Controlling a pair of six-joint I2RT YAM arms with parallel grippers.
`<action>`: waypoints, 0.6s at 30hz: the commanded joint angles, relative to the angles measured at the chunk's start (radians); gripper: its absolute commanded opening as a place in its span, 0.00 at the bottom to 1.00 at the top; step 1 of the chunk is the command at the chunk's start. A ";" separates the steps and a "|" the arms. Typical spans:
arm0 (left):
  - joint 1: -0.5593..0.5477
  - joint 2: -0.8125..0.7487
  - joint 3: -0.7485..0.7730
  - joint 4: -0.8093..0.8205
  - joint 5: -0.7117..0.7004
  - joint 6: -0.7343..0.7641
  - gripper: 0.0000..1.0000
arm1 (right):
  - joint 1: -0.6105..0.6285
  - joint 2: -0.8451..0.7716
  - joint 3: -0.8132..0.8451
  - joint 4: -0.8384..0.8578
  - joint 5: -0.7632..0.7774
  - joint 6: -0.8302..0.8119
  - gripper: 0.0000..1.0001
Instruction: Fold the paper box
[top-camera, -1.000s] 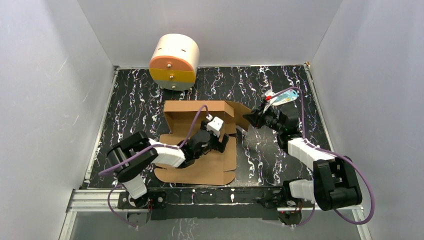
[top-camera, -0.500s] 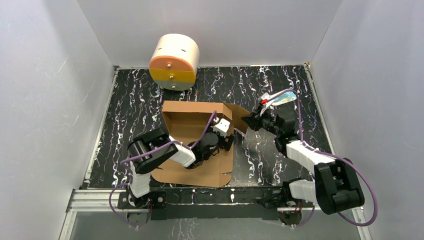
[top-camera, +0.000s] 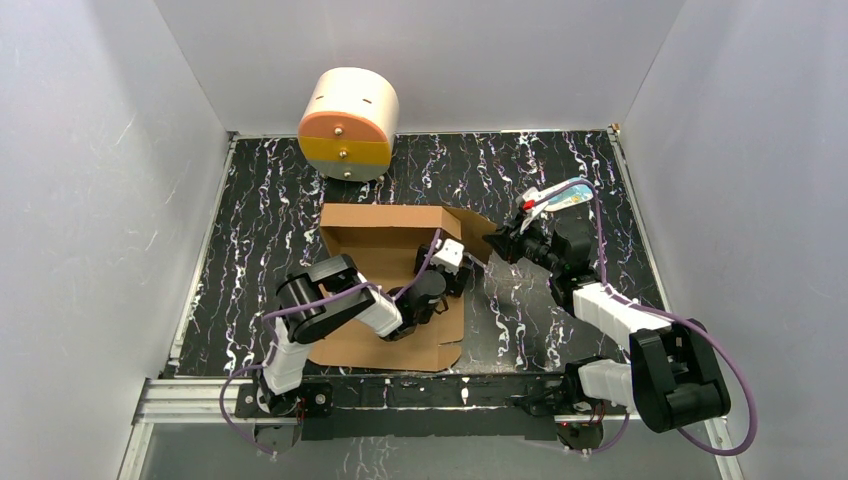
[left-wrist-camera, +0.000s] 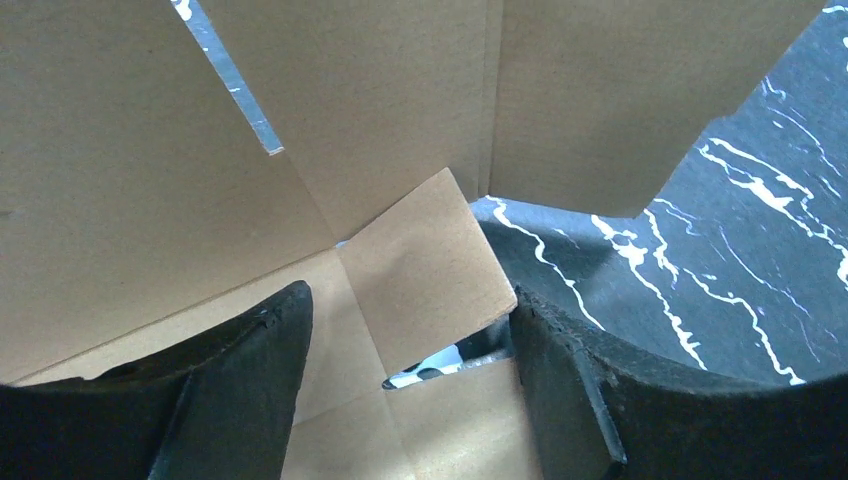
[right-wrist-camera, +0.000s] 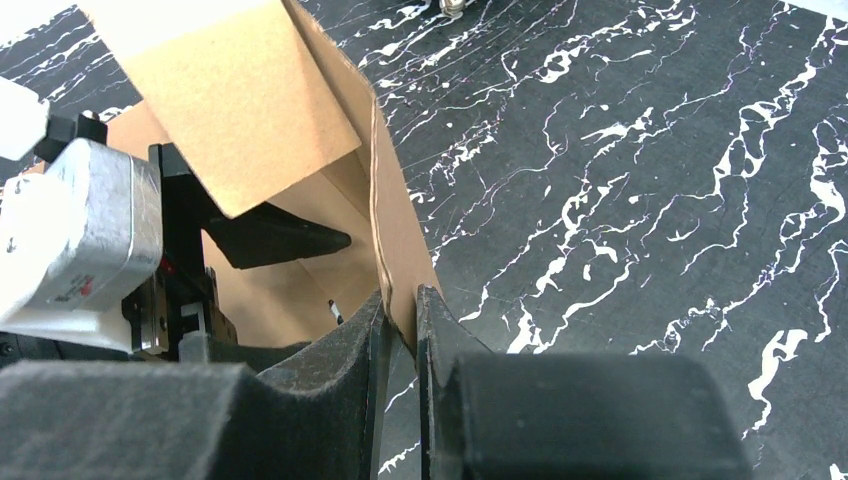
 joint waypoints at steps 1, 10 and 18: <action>-0.001 -0.010 0.002 0.132 -0.120 0.006 0.67 | 0.006 -0.024 -0.002 0.048 -0.003 -0.010 0.23; -0.001 -0.076 -0.071 0.181 -0.169 -0.053 0.59 | 0.006 -0.025 -0.005 0.044 0.006 -0.013 0.22; 0.001 -0.090 -0.107 0.200 -0.223 -0.089 0.51 | 0.005 -0.026 -0.007 0.047 -0.001 -0.010 0.20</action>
